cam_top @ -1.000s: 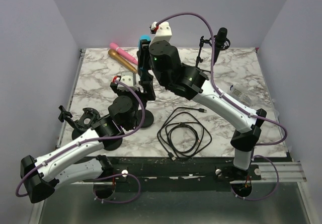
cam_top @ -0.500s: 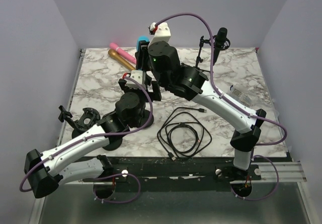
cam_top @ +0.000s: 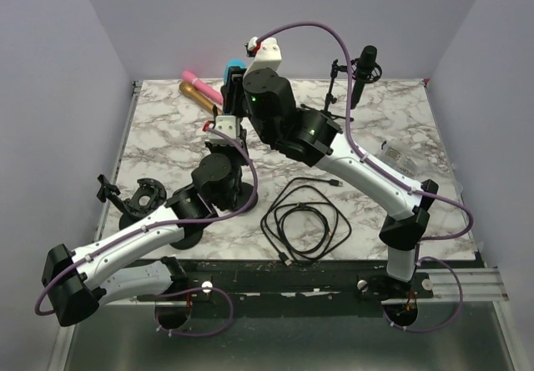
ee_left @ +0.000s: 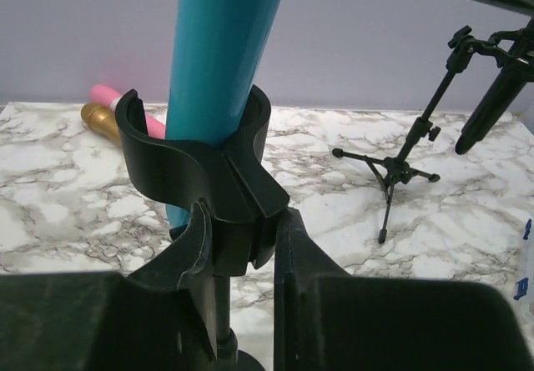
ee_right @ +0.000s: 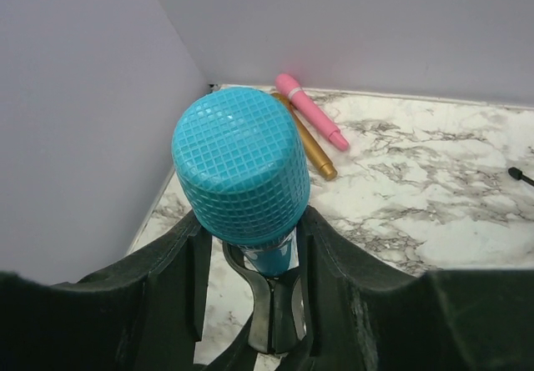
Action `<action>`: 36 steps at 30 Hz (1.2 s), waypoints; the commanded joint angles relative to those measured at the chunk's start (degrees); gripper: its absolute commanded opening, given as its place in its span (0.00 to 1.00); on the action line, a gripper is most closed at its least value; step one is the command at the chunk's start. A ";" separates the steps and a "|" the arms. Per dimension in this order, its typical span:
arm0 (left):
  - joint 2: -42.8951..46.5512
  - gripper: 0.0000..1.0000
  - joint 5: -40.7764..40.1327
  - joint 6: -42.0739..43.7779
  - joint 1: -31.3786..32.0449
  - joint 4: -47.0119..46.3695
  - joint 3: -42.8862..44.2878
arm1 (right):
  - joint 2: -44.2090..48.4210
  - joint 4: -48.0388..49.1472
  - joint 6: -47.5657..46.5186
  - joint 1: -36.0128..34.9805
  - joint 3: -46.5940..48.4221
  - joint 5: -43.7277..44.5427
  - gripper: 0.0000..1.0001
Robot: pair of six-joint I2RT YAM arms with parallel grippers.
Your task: Remove the microphone from the stand
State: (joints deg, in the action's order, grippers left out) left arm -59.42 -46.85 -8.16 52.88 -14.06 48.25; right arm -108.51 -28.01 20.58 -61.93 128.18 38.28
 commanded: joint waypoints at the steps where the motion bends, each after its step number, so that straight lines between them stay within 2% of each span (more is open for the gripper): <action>1: 4.11 0.00 -0.05 -1.86 -0.38 1.17 -3.46 | -0.35 2.74 -0.62 -0.76 2.94 0.30 0.01; 6: 9.54 0.00 4.94 -2.21 -0.41 2.44 -8.37 | -0.83 4.59 -4.41 -0.82 9.69 1.23 0.01; 11: 13.39 0.00 8.33 -1.89 -0.41 1.17 -13.27 | 4.51 10.80 -6.60 -0.79 6.69 0.32 0.01; 14: 13.72 0.01 13.11 -1.03 -0.50 2.03 -12.85 | 7.92 13.24 -9.62 -0.75 4.56 3.44 0.01; 15: 13.46 0.10 13.95 -1.74 -0.50 3.83 -11.49 | 9.74 14.65 -11.10 -0.74 2.27 4.21 0.01; 18: 12.20 0.44 16.96 -2.75 -0.50 8.55 -8.58 | 16.26 19.52 -15.06 -0.75 -6.96 7.36 0.01; 22: 11.72 0.68 17.91 -8.31 -0.65 17.91 -4.57 | 28.40 24.79 -16.65 -0.80 -26.42 11.90 0.01; 24: 12.68 0.84 19.22 -9.92 -0.83 21.24 -3.79 | 33.48 26.46 -16.54 -0.76 -35.08 12.93 0.01; 26: 13.93 0.95 21.71 -11.10 -1.26 25.19 -2.22 | 37.07 27.16 -16.32 -0.67 -41.93 13.83 0.01; 27: 14.58 0.98 23.34 -11.34 -1.45 27.38 -1.34 | 38.21 27.18 -16.32 -0.73 -44.07 14.03 0.01; 31: 16.72 0.99 27.59 -11.56 -1.79 34.88 2.69 | 39.84 27.06 -17.28 -0.57 -51.26 13.56 0.01; 36: 20.36 0.98 28.66 -12.25 -2.26 44.03 8.11 | 35.92 26.36 -15.90 2.43 -54.59 9.40 0.01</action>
State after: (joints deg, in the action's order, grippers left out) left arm -42.48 -22.24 -18.76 51.09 19.79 51.11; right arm -69.63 -3.03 4.14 -61.80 75.31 50.06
